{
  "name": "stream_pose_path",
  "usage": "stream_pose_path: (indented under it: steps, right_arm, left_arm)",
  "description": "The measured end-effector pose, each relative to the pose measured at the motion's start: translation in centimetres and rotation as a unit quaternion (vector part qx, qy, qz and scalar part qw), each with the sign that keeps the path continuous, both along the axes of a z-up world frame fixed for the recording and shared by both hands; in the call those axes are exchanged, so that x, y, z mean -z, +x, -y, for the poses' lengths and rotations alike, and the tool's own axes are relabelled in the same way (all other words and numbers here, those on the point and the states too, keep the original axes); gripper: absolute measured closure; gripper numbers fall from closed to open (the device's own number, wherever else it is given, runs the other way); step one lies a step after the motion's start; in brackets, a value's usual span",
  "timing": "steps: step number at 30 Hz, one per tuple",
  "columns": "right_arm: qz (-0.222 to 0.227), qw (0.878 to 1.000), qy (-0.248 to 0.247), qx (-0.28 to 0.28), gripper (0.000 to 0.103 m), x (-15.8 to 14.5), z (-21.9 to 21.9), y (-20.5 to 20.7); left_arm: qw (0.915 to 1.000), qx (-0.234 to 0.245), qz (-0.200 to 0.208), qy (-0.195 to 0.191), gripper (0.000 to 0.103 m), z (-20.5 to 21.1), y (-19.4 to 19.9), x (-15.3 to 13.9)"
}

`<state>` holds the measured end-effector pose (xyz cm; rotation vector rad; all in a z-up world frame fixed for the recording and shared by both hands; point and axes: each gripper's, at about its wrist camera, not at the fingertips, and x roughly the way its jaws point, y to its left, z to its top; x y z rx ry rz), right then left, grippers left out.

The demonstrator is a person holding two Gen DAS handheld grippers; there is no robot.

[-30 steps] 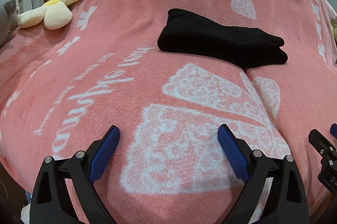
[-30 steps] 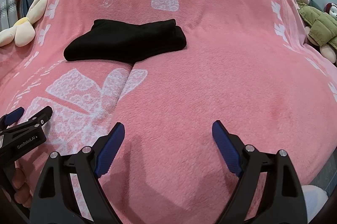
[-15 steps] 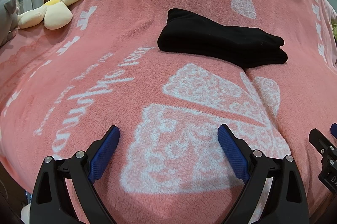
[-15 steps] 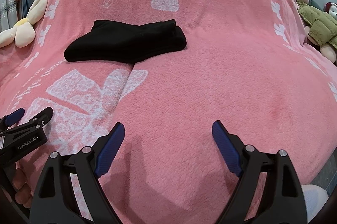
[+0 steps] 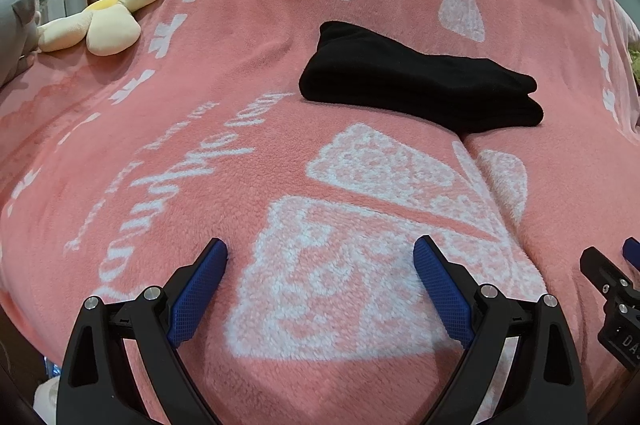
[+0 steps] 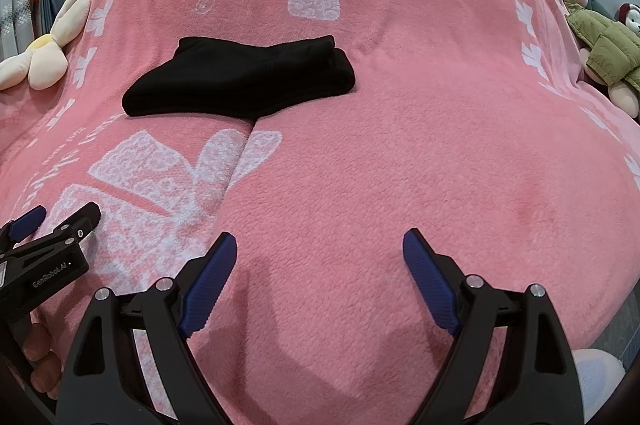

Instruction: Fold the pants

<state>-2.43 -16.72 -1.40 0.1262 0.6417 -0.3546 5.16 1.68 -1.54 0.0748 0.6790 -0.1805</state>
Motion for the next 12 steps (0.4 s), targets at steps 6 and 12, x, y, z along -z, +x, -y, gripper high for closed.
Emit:
stream_pose_path:
  steps: [6, 12]
  right_arm:
    - [0.001, 1.0, 0.001, 0.002, 0.02, 0.05, -0.11, -0.07]
    - [0.002, 1.0, 0.003, 0.006, 0.018, 0.05, -0.23, -0.18]
  left_arm:
    - [1.0, 0.005, -0.001, -0.001, 0.011, 0.22, -0.2, -0.05]
    - [0.9999, 0.007, -0.002, 0.008, 0.011, 0.52, -0.2, 0.0]
